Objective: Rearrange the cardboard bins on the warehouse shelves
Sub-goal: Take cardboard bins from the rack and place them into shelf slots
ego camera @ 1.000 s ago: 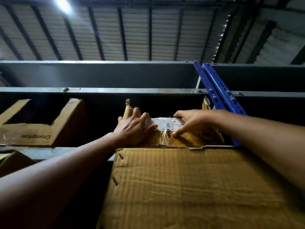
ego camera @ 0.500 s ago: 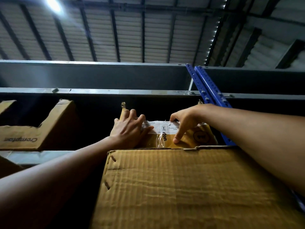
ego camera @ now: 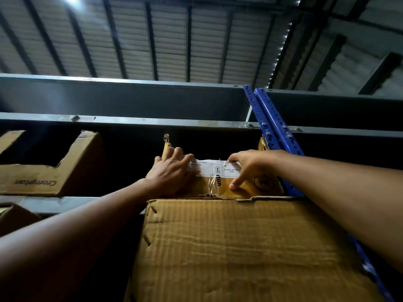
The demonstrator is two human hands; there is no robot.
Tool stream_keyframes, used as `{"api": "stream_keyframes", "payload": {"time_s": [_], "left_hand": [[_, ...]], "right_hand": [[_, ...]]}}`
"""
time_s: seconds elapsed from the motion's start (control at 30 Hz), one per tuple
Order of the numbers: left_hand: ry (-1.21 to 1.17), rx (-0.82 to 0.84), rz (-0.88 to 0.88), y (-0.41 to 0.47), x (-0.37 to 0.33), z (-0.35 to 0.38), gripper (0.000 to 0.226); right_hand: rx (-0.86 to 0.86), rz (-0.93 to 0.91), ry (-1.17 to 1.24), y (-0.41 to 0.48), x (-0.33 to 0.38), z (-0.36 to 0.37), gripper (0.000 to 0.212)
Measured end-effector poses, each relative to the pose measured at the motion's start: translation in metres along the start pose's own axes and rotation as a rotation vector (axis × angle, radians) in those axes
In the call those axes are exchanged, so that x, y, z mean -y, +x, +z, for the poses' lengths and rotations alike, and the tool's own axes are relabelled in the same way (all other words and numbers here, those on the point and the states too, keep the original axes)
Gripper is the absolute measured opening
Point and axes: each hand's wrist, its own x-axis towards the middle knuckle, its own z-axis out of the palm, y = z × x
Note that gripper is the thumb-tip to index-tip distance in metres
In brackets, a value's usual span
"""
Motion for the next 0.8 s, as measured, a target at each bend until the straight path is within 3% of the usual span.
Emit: {"api": "stream_keyframes", "payload": {"time_s": [0.13, 0.2, 0.37, 0.57, 0.8], "left_hand": [[-0.048, 0.236, 0.049, -0.008, 0.014, -0.019, 0.074], [-0.094, 0.261, 0.054, -0.013, 0.015, -0.034, 0.075], [-0.219, 0.092, 0.054, -0.031, -0.009, -0.087, 0.066], [-0.259, -0.092, 0.11, -0.091, -0.065, -0.146, 0.058], [-0.281, -0.015, 0.088, -0.223, -0.154, -0.176, 0.065]], "right_hand": [[-0.049, -0.011, 0.026, -0.008, 0.002, 0.003, 0.095], [-0.074, -0.011, 0.018, -0.013, 0.003, 0.001, 0.089], [-0.177, -0.053, 0.02, -0.048, -0.004, -0.004, 0.082], [-0.397, -0.249, 0.065, -0.14, -0.004, -0.004, 0.066], [-0.45, -0.35, 0.125, -0.281, 0.008, 0.054, 0.064]]}}
